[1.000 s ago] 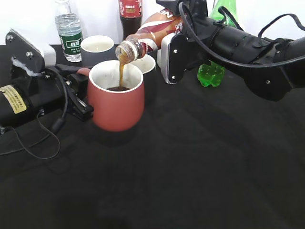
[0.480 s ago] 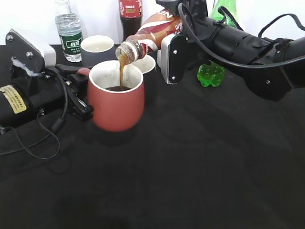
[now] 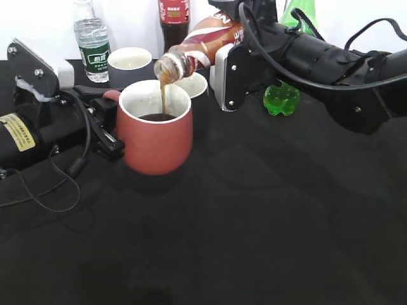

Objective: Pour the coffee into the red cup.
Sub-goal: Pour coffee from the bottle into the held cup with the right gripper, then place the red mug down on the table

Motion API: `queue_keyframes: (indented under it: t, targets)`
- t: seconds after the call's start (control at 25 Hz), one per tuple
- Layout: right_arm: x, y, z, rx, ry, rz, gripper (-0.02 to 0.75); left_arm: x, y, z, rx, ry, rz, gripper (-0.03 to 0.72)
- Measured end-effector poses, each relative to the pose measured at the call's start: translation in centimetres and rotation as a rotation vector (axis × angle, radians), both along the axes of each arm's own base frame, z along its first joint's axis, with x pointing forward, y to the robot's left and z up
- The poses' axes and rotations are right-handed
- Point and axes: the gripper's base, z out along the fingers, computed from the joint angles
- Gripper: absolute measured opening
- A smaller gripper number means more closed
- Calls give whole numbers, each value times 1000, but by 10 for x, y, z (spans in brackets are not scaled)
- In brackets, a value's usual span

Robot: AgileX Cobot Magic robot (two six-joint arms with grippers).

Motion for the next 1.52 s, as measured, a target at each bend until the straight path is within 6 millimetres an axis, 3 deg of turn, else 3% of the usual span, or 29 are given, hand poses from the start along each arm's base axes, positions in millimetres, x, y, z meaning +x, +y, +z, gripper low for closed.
queue_keyframes:
  t: [0.44,0.6,0.8,1.0,1.08,1.52]
  targets:
    - [-3,4,-1,171,175,60,533,0,0,0,0,0,1,73]
    - [-3,4,-1,475,460,76,533,0,0,2,-14,-16,-3,73]
    - [-3,4,-1,1014,963,99,533,0,-1,4,-33,-34,-3,73]
    - [-4,4,-1,1072,1022,104,533,7,8,12,-129,-67,94,73]
    - [-4,4,-1,1076,1027,105,533,13,19,16,-172,-90,163,73]
    - [-4,4,-1,1075,1030,107,533,38,126,45,-189,-195,561,73]
